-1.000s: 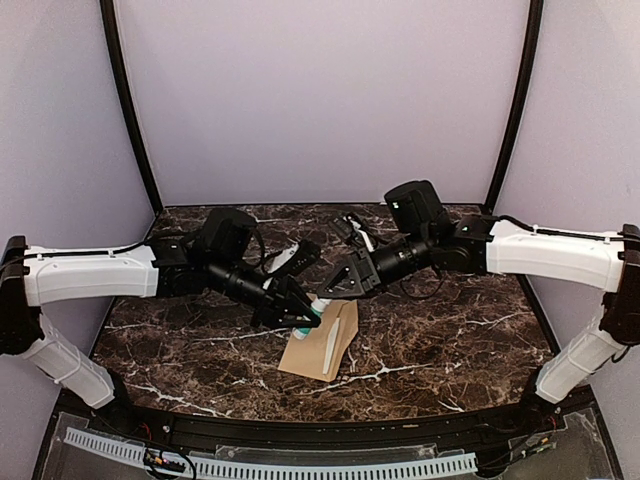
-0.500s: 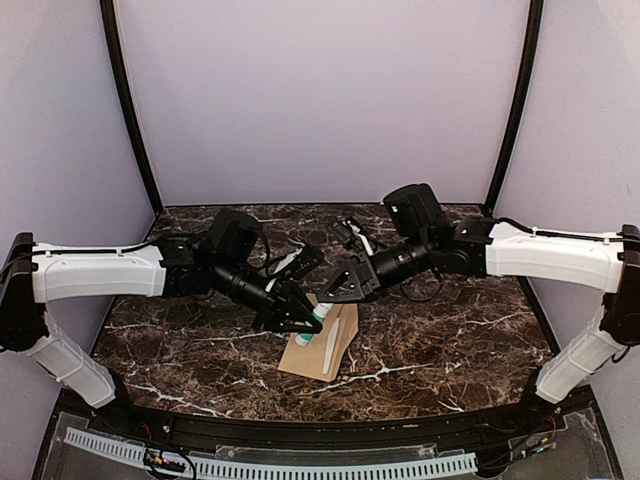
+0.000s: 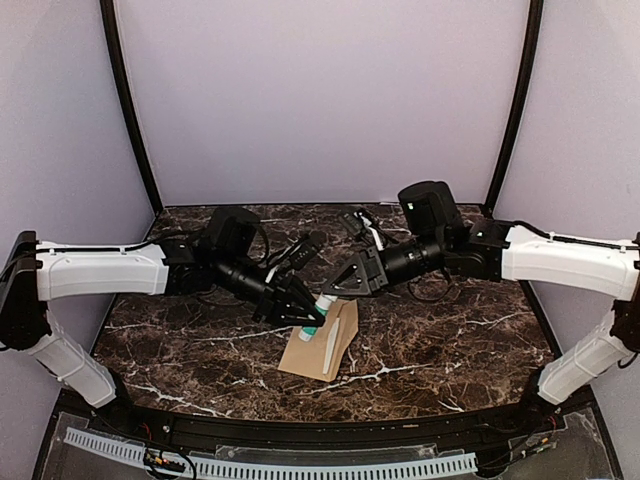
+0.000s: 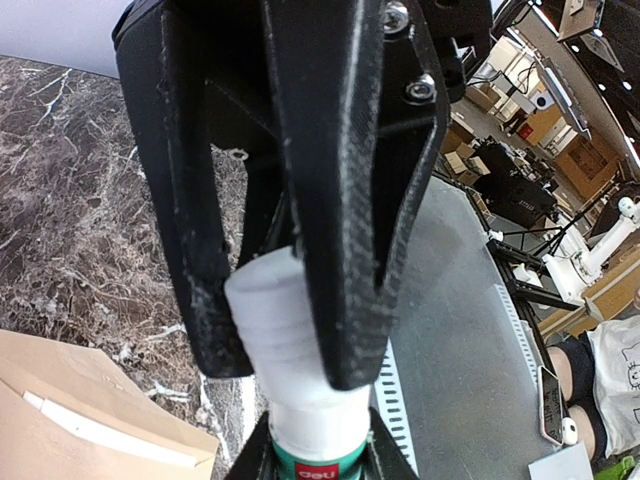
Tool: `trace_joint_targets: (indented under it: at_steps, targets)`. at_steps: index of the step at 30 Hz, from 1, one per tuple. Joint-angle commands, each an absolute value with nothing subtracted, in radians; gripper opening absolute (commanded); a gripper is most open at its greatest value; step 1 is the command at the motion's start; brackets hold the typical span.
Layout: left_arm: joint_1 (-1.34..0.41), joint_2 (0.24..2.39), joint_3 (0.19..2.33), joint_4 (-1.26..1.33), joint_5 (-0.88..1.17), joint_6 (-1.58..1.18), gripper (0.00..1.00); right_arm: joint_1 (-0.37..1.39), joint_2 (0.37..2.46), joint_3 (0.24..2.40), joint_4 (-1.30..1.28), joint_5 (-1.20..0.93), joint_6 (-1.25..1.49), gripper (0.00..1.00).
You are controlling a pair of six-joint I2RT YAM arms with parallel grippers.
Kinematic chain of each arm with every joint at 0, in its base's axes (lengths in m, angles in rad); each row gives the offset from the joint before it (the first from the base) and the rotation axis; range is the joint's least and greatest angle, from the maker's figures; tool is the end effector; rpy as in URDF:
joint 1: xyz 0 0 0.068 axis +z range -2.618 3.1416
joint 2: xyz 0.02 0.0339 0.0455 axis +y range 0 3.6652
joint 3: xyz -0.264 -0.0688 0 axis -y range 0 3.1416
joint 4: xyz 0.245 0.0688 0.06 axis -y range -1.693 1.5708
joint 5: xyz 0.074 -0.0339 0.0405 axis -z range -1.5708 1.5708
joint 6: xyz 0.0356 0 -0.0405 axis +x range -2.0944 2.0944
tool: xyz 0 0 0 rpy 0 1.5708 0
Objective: Place the letter into the envelope and seal it
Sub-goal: Screw the solid glue.
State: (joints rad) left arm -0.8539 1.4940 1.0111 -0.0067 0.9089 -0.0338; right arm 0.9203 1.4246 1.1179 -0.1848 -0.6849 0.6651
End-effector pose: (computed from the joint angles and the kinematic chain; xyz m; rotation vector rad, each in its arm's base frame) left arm 0.1951 -0.2666 0.2710 1.3960 1.6732 -1.4616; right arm 0.1775 0.2705 0.3100 -0.7940 2.2592 1.5850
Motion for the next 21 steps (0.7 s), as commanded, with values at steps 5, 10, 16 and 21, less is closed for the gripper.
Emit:
trace_joint_targets:
  at_steps: [5,10,16,21]
  targets:
    - [-0.836,1.52,1.016,0.007,0.898,-0.075,0.0,0.954,1.393,1.121,-0.12,-0.661,0.665,0.09]
    - [-0.838,1.518,1.018,0.006,0.9,-0.071,0.0,0.963,1.411,1.141,-0.164,-0.633,0.632,0.1]
    - [-0.838,1.517,1.016,0.006,0.908,-0.074,0.0,0.965,1.371,1.163,-0.229,-0.508,0.601,0.1]
    - [-0.838,1.509,1.012,0.005,0.901,-0.061,0.0,0.963,1.328,1.142,-0.198,-0.452,0.612,0.11]
